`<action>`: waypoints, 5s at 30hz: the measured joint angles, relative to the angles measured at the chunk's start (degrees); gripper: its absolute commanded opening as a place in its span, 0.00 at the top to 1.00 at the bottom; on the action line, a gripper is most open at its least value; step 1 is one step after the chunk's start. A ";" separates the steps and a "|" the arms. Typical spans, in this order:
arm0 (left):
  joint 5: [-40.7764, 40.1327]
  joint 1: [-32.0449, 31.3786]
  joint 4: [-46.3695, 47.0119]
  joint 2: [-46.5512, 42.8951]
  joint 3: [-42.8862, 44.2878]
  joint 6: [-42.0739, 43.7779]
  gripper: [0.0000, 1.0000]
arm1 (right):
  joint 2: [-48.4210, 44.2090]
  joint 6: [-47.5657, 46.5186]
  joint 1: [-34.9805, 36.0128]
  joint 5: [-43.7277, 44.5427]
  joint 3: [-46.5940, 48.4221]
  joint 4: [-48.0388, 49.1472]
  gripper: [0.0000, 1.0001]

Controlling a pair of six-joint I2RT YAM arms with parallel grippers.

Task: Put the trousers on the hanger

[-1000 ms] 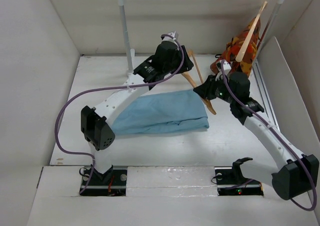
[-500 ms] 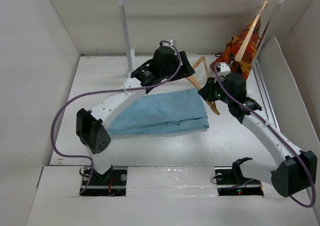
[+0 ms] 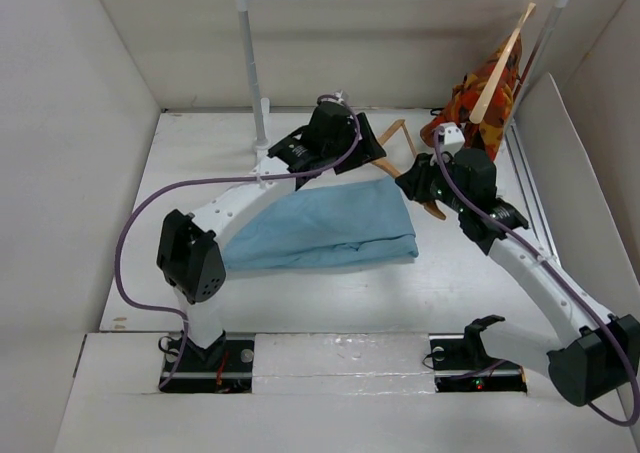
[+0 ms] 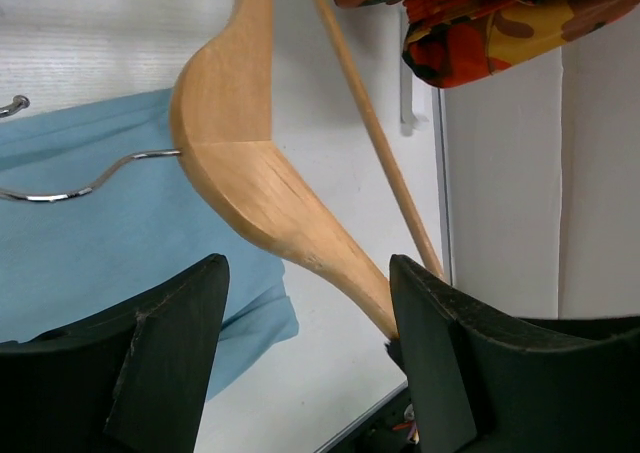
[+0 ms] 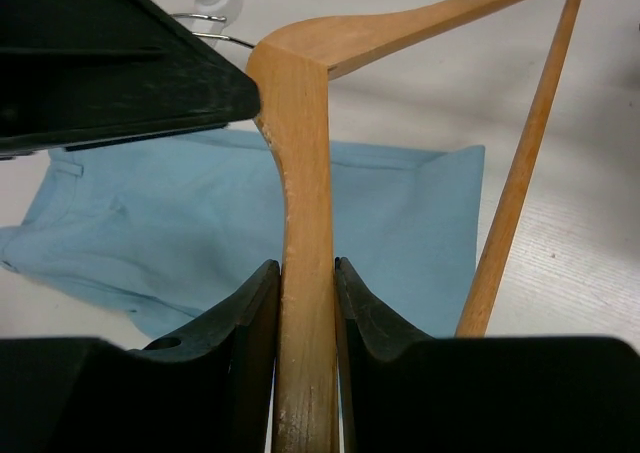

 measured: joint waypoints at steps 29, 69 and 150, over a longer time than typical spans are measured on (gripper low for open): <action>2.91 3.08 15.04 1.27 -13.18 -16.37 0.71 | -1.01 4.07 3.04 0.37 -7.50 6.93 1.00; -8.37 -8.09 37.29 9.51 -27.96 -25.24 1.00 | 27.96 -15.52 -14.56 -17.22 -4.22 -1.11 0.51; -24.39 -6.56 4.09 -14.25 -32.65 4.57 1.00 | 31.50 -8.76 -33.22 -22.77 -7.52 5.09 0.76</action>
